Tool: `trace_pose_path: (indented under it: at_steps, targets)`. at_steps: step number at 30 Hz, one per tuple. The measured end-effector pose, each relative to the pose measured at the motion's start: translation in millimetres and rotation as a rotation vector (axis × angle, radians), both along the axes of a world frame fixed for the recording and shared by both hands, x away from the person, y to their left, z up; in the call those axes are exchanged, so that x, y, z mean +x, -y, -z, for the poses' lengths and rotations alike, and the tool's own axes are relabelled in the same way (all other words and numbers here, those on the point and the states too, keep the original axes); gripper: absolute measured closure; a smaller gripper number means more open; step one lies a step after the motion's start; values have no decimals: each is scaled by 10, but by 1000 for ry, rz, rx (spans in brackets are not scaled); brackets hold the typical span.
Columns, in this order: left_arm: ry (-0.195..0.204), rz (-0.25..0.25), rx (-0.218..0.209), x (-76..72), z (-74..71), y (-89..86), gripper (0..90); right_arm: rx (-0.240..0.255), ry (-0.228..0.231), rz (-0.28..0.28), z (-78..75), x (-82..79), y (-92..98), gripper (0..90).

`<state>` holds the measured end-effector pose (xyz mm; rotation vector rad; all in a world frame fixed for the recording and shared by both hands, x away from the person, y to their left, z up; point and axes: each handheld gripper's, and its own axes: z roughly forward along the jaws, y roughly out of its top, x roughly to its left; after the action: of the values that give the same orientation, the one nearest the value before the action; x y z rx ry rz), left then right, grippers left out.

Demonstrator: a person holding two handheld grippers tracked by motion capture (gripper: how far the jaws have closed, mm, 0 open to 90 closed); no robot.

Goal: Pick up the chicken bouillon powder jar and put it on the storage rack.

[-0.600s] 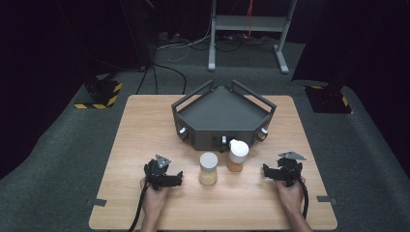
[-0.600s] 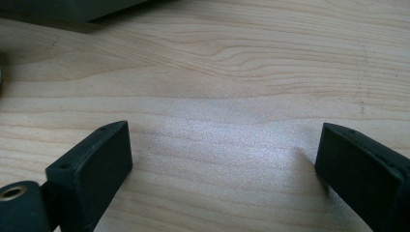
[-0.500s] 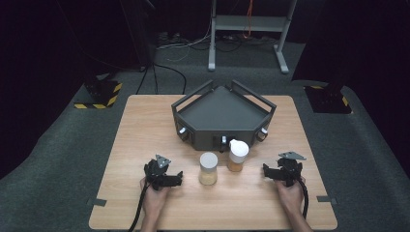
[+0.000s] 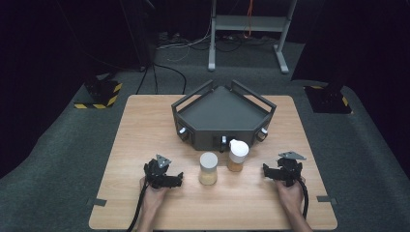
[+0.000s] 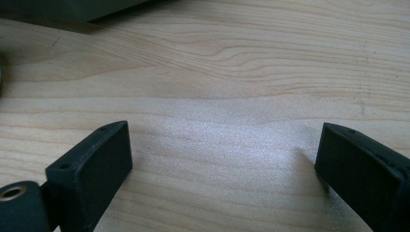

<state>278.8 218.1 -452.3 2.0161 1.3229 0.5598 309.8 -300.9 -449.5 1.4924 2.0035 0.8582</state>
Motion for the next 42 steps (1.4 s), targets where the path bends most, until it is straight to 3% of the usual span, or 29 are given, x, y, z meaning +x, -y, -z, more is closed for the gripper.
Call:
trace_pose_path:
  at_steps: [4, 7, 26, 36, 42]
  targets:
    - [-26, 13, 14, 16, -55, -16, 7, -1, 1, 0, 1, 0, 1, 54]
    - [-23, 23, 21, -15, -74, -32, 8, 0, 0, 0, 0, 0, 0, 54]
    - [-7, 219, -65, -202, -162, -212, 5, 0, 0, 0, 0, 0, 0, 54]
    - [-14, 324, -74, -192, -157, -131, 11, 0, 1, 0, 1, 0, 1, 54]
    - [-8, 355, -77, -184, -174, -63, 11, 0, 0, 0, 0, 0, 0, 54]
